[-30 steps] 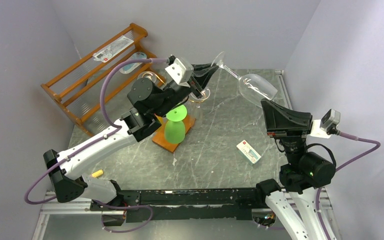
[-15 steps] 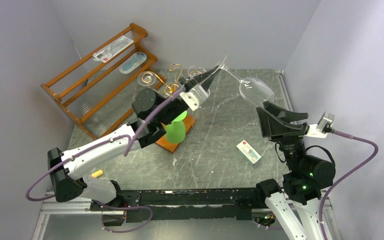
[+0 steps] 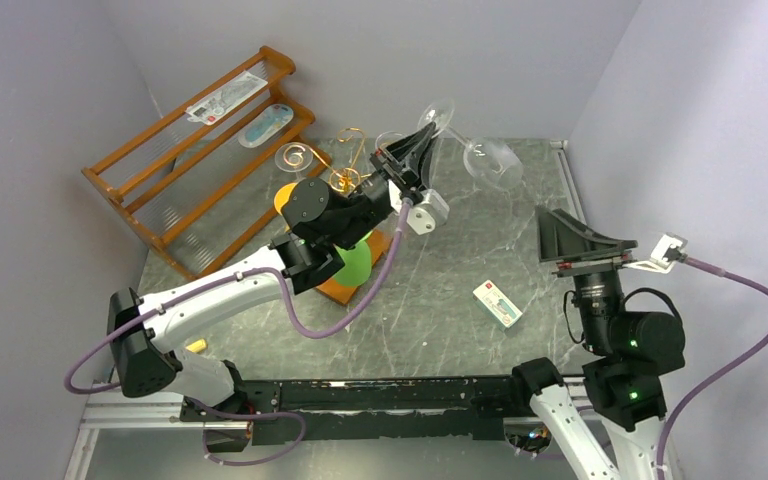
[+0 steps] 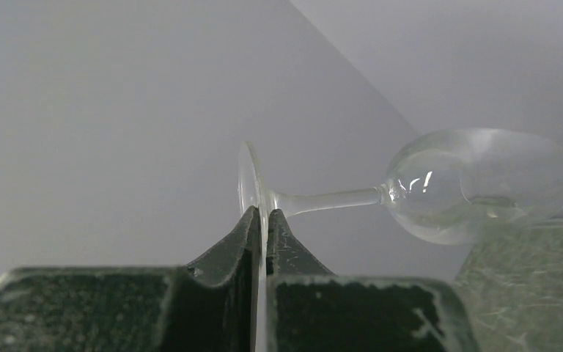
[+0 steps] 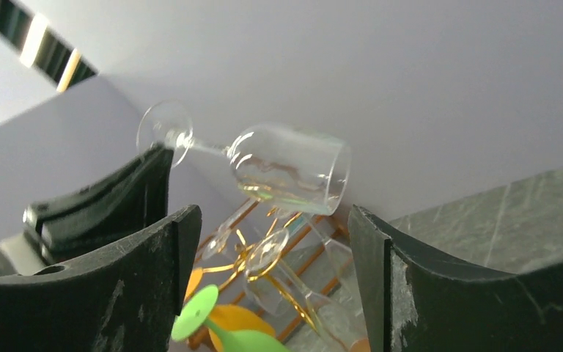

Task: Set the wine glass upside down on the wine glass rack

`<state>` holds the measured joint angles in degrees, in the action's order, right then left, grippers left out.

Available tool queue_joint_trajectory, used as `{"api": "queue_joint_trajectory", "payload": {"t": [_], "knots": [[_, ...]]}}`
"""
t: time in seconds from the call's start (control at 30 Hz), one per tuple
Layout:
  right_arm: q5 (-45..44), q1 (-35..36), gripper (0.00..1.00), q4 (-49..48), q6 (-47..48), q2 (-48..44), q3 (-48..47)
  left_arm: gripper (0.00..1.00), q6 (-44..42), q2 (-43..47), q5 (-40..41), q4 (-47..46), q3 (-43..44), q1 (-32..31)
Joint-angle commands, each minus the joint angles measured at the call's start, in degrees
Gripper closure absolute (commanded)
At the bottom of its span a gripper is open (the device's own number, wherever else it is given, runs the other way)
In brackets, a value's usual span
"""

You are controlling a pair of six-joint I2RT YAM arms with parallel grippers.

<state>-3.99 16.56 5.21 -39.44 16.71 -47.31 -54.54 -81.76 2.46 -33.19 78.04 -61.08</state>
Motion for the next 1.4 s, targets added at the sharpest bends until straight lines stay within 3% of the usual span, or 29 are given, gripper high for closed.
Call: {"api": "queue_joint_trajectory", "payload": {"t": [0.0,0.1,0.33,0.47,0.67,0.87,1.0,1.07,1.17,1.2,1.23,1.37], "knots": [[-13.28,-0.12,0.23,9.28,-8.53,3.34,-5.26,0.95,-7.76,-1.36,1.67,-4.12,1.6,-0.18],[-9.68,-0.1,0.24,7.63,-8.2,10.61,-11.25,0.95,-10.6,-3.41,1.22,-3.0,3.27,-0.17],[8.77,-0.12,0.27,8.54,-4.58,29.16,-28.02,0.95,-15.5,-6.09,-1.88,-0.48,4.2,-0.18],[18.79,-0.12,0.29,3.13,-7.98,34.47,-29.56,0.95,-18.71,-7.81,-1.93,1.42,5.0,-0.28],[17.47,-0.12,0.39,9.18,-10.08,39.81,-33.59,0.95,-21.04,-8.34,-2.56,1.65,4.36,-0.6],[17.13,-0.08,0.58,11.45,-11.63,42.61,-34.49,0.95,-23.13,-8.04,-2.55,3.03,3.8,-0.9],[19.52,-0.12,0.63,11.75,-11.85,43.98,-34.53,0.95,-23.07,-7.41,-2.55,4.35,3.44,-0.91],[20.84,-0.11,0.73,11.92,-12.01,44.75,-34.81,0.95,-22.57,-7.28,-2.55,4.65,3.56,-0.97],[20.78,-0.12,0.98,13.1,-12.68,45.51,-35.54,0.95,-21.23,-7.07,-2.55,4.4,3.43,-0.98],[19.19,-0.12,1.0,13.17,-13.13,45.14,-35.39,0.95,-20.43,-6.73,-1.76,3.72,3.13,-0.97],[17.68,-0.13,1.0,12.3,-13.69,44.31,-34.71,0.88,-19.34,-6.4,-0.94,3.02,2.75,-0.97],[10.71,-0.12,1.0,6.91,-14.69,41.18,-31.28,0.46,-13.51,-4.45,-0.7,3.8,2.54,-0.98]]}}
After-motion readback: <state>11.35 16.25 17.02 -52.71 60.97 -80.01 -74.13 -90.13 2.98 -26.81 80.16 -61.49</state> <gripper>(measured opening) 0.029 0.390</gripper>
